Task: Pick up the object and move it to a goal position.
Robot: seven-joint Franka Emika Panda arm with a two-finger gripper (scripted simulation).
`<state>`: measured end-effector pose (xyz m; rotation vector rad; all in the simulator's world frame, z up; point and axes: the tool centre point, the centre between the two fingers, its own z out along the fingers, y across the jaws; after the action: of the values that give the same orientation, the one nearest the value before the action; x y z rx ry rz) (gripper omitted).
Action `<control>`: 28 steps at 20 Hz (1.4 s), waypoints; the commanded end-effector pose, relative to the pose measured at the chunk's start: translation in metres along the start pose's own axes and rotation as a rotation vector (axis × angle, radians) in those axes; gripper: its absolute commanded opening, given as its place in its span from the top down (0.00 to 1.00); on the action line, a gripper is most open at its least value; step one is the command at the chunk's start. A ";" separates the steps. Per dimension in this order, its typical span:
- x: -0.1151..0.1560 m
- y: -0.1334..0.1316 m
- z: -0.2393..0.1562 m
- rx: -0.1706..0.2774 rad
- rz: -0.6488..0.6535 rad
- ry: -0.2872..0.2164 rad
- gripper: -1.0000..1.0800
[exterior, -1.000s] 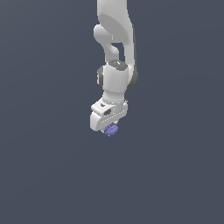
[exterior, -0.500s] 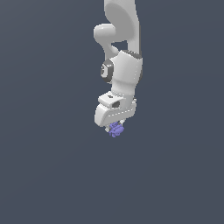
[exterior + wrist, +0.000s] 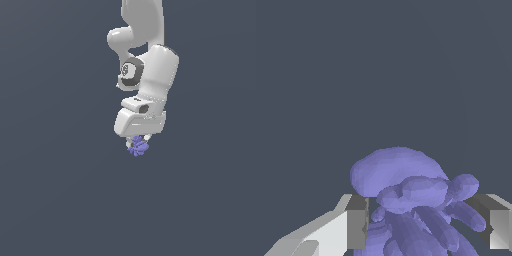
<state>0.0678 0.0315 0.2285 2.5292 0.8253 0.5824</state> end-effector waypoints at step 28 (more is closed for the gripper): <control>0.120 0.035 -0.138 -0.455 0.218 0.136 1.00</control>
<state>0.1021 0.1097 0.3804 2.2109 0.4280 0.8879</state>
